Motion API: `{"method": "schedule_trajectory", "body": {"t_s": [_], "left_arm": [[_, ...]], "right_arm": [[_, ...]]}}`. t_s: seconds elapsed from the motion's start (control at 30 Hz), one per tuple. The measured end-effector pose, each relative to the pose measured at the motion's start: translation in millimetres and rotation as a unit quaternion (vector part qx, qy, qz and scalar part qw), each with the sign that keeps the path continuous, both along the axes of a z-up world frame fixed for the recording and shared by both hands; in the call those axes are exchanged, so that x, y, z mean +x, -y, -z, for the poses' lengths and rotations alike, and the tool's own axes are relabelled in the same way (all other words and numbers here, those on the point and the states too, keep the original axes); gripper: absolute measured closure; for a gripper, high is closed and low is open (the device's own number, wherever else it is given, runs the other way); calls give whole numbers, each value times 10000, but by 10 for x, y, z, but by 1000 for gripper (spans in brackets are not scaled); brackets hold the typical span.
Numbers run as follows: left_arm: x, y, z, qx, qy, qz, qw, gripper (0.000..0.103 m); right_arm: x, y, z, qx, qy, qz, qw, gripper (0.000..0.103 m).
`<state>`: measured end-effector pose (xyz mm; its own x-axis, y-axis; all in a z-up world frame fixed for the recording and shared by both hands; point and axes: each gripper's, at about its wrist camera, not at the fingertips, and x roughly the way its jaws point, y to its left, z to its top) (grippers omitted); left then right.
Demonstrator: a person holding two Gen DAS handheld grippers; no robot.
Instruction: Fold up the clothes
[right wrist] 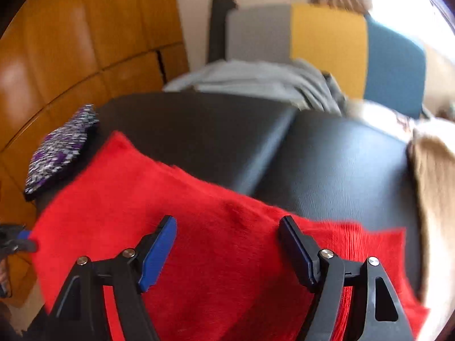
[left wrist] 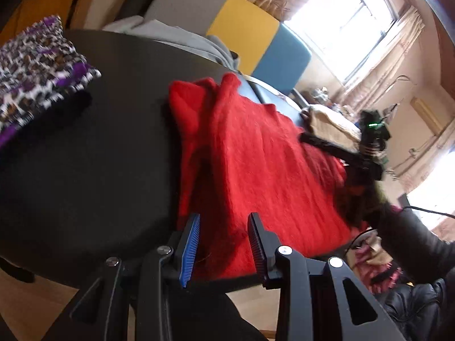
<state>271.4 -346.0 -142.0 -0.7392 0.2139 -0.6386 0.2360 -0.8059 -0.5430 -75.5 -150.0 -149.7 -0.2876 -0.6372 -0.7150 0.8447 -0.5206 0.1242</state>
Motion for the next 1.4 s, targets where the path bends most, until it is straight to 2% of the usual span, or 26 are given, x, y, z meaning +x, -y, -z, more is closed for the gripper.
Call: {"method": "schedule_trajectory", "body": {"t_s": [0.03, 0.1, 0.13, 0.2, 0.27, 0.3, 0.37, 0.43, 0.57, 0.67, 0.73, 0.83, 0.97, 1.1, 1.13, 1.2, 1.23, 1.27, 1.37, 1.4], "left_arm": [[-12, -6, 11, 112, -42, 109, 9999, 71], [-39, -2, 3, 144, 32, 126, 9998, 96], [-52, 2, -4, 139, 86, 113, 9998, 96], [39, -17, -119, 115, -76, 194, 9997, 96], [147, -47, -199, -45, -88, 214, 9997, 96], [176, -60, -160, -157, 85, 204, 9996, 96], [155, -103, 107, -329, 692, 198, 9969, 96], [165, -128, 185, -176, 655, 109, 9976, 96], [173, -80, -26, -138, 351, -224, 9990, 87], [136, 82, -324, -221, -175, -476, 9985, 76], [-5, 192, -473, -403, -377, -506, 9972, 70], [-424, 347, -551, -679, -368, -384, 9963, 68], [-1024, 523, -431, -678, -12, -36, 9977, 67], [-1293, 559, -312, -692, 200, 372, 9967, 60], [-1354, 548, -260, -583, 263, 449, 9969, 60], [-1416, 544, -160, -241, 346, 654, 9970, 64], [-1414, 520, -164, -187, 273, 709, 9969, 76], [-1384, 463, -219, -297, 131, 720, 9969, 96], [-1209, 368, -370, -598, -102, 411, 9973, 96], [-1165, 408, -290, -675, 86, 172, 9975, 96]], "right_arm": [[-37, -22, 18, -116, 141, 8, 9998, 24], [-83, -64, 38, -280, 350, -35, 9990, 17], [-92, -83, 40, -329, 417, -78, 9986, 17], [-61, -64, 47, -297, 365, -96, 9988, 15], [-47, -57, 63, -274, 330, -155, 9990, 12], [-41, -55, 70, -265, 316, -184, 9990, 11], [-37, -74, 75, -287, 345, -237, 9987, 8], [-33, -82, 77, -294, 353, -262, 9986, 8], [-26, -78, 78, -280, 331, -267, 9987, 7], [-20, -76, 78, -269, 315, -271, 9988, 7], [-17, -74, 78, -264, 305, -273, 9988, 7], [-31, -81, 80, -305, 342, -288, 9985, 6], [-50, -91, 81, -360, 391, -308, 9981, 6], [-69, -100, 83, -414, 440, -328, 9976, 5], [-74, -103, 83, -428, 452, -333, 9975, 4], [-82, -107, 84, -454, 475, -343, 9972, 3], [-78, -104, 83, -450, 464, -344, 9973, 3], [-74, -101, 82, -446, 452, -345, 9974, 3], [-61, -93, 80, -434, 418, -347, 9976, 3], [-57, -91, 79, -431, 409, -349, 9976, 3]]}}
